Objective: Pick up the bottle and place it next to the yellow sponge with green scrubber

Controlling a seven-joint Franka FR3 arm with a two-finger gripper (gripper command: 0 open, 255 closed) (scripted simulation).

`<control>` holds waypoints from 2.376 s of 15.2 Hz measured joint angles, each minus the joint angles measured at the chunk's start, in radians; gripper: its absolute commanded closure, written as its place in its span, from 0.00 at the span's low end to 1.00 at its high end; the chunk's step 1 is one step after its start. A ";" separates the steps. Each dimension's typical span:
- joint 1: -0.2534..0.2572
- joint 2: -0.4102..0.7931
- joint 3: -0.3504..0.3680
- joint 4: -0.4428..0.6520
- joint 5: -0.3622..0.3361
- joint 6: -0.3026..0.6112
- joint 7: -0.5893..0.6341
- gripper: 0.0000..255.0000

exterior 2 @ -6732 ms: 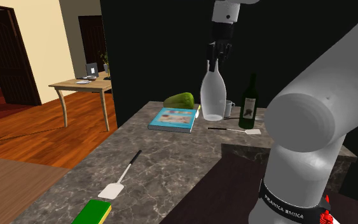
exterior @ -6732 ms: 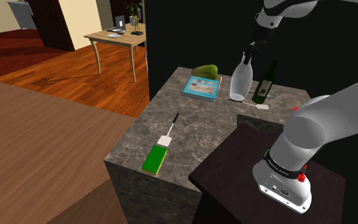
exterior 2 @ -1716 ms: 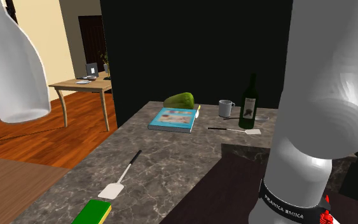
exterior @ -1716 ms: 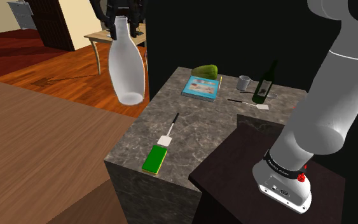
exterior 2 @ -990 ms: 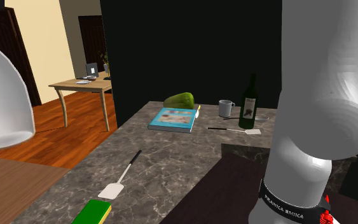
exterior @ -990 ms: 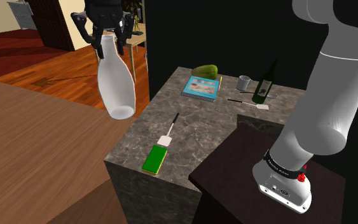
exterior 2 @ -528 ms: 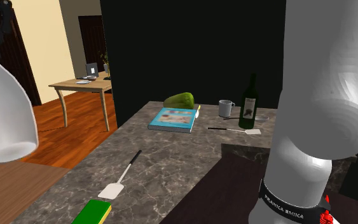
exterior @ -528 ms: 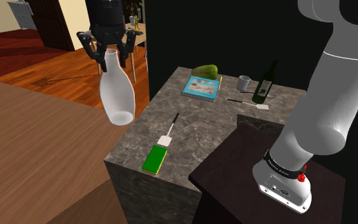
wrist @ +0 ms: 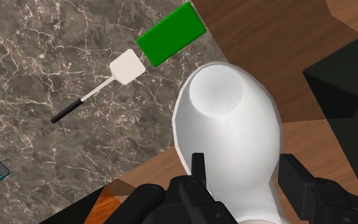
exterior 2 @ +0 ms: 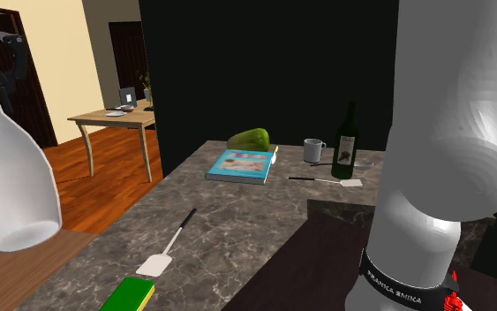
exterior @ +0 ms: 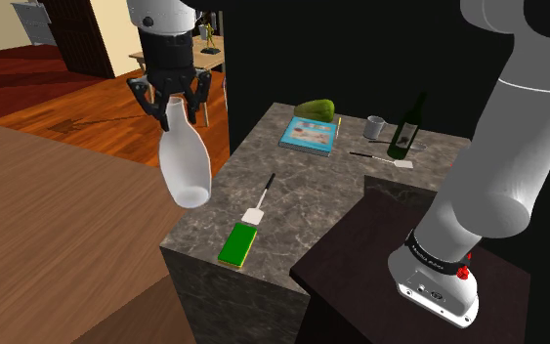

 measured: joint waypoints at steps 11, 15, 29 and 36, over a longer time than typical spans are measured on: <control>-0.003 0.013 -0.005 -0.133 -0.013 0.143 0.017 1.00; -0.003 0.025 -0.006 -0.173 -0.023 0.193 0.026 1.00; 0.006 0.092 -0.019 -0.285 -0.079 0.360 0.073 1.00; 0.015 0.137 -0.030 -0.321 -0.116 0.434 0.103 1.00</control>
